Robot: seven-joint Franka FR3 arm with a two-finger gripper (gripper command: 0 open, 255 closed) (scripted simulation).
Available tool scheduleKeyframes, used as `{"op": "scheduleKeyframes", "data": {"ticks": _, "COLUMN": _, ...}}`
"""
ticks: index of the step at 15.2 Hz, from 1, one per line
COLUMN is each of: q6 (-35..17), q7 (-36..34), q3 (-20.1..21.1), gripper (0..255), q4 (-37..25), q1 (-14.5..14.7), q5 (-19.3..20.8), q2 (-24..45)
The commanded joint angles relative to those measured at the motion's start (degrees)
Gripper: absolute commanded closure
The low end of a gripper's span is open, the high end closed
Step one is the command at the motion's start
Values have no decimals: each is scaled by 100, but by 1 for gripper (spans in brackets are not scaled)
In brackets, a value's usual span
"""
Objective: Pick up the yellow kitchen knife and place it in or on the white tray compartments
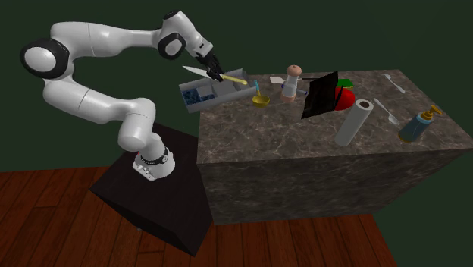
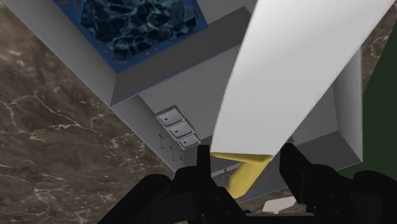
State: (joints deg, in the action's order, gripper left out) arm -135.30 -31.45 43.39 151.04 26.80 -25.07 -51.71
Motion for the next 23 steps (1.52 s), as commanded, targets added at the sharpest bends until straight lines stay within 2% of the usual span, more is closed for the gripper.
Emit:
{"op": "scheduleKeyframes", "data": {"ticks": 1, "q6": -167, "q7": -23, "q3": 94, "gripper": 255, "q4": 125, "q1": 20, "q5": -59, "q2": 39}}
{"op": "scheduleKeyframes", "data": {"ticks": 8, "q6": -767, "q7": -89, "q3": 428, "gripper": 255, "q4": 501, "q1": 43, "q5": -248, "q2": 261}}
{"op": "scheduleKeyframes", "data": {"ticks": 16, "q6": -798, "q7": -94, "q3": 445, "gripper": 255, "q4": 518, "q1": 43, "q5": -255, "q2": 275}}
{"op": "scheduleKeyframes", "data": {"ticks": 17, "q6": -797, "q7": -96, "q3": 445, "gripper": 0, "q4": 518, "q1": 44, "q5": -255, "q2": 274}}
{"op": "scheduleKeyframes", "data": {"ticks": 22, "q6": -798, "q7": -94, "q3": 445, "gripper": 0, "q4": 518, "q1": 43, "q5": -255, "q2": 275}}
{"op": "scheduleKeyframes", "data": {"ticks": 23, "q6": -533, "q7": -102, "q3": 309, "gripper": 0, "q4": 477, "q1": 145, "q5": -224, "q2": 70}}
